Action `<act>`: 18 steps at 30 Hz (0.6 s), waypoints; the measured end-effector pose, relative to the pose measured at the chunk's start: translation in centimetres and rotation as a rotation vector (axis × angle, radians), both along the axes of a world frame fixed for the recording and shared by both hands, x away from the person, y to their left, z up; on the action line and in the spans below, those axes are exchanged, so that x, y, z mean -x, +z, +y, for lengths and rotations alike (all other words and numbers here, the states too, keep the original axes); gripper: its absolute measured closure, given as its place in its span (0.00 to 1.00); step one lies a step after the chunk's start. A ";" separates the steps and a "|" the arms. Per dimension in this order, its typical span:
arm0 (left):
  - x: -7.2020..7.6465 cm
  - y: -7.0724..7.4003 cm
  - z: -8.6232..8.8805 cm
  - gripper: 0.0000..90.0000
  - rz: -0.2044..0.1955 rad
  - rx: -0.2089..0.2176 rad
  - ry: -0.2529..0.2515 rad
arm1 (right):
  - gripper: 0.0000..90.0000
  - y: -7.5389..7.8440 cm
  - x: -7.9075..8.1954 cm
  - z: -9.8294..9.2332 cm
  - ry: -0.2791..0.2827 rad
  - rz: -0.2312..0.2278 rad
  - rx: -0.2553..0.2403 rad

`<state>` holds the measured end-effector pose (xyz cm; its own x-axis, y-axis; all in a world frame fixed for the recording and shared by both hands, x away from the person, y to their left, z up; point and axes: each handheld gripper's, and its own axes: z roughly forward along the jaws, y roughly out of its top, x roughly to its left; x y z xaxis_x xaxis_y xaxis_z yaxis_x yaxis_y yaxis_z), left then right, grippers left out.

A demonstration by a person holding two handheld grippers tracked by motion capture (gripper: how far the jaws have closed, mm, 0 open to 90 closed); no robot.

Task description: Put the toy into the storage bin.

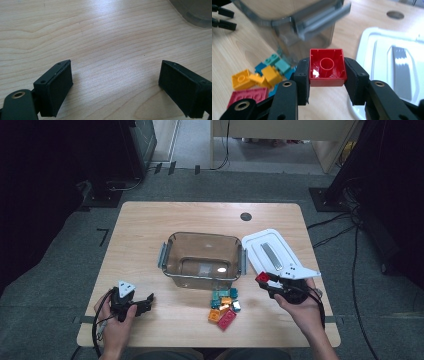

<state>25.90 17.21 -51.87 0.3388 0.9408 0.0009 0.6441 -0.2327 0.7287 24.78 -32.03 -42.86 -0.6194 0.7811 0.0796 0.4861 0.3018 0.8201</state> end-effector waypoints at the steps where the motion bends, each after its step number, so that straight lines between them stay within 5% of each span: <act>1: 0.0 0.0 0.0 0.13 0.000 0.000 0.000 | 0.67 0.0 0.0 0.0 0.000 0.000 0.000; 18: -0.2 0.0 -0.1 0.12 0.002 -0.001 0.012 | 0.67 5.3 -3.9 3.5 0.115 -0.040 0.039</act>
